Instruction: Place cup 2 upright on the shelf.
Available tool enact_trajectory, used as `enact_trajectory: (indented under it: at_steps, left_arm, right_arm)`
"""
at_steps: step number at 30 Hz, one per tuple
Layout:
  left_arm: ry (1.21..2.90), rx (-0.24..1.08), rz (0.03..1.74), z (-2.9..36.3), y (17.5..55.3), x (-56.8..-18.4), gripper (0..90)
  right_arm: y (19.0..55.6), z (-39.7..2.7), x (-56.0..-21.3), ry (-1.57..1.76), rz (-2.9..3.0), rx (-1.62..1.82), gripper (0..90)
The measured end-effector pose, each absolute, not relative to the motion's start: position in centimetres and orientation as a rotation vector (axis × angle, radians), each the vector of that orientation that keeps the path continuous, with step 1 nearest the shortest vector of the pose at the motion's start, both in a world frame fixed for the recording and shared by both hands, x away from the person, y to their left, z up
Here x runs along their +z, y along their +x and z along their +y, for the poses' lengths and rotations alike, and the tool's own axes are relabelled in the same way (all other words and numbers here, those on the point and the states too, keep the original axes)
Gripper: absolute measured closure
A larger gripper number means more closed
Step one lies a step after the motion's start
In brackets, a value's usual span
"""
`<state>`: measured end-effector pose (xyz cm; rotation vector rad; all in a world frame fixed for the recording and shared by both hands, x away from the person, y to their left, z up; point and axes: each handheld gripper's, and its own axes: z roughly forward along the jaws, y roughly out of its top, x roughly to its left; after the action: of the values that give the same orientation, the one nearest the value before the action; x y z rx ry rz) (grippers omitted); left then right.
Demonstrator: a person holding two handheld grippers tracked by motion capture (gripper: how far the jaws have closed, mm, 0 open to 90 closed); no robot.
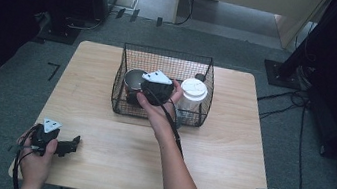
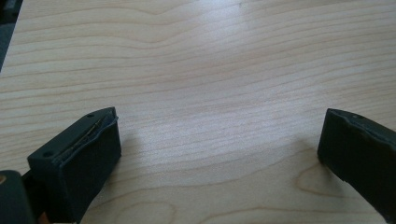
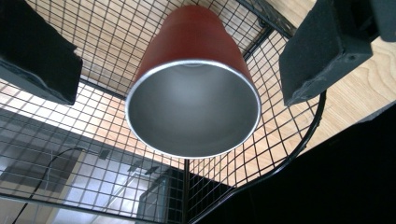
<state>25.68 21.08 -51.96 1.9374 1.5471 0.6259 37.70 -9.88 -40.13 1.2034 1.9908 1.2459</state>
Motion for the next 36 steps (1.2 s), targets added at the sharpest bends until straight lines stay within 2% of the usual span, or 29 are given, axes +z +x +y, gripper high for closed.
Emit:
enact_trajectory:
  at_steps: [26,36]
  left_arm:
    - [1.944,0.627,1.542,21.1,25.7,-52.0,0.0]
    - [1.946,0.626,1.54,21.1,25.7,-52.0,0.0]
  right_arm:
    - [31.9,-17.3,-40.7,1.213,1.901,1.291,0.1]
    - [30.3,-18.8,-41.2,1.184,1.889,1.325,0.0]
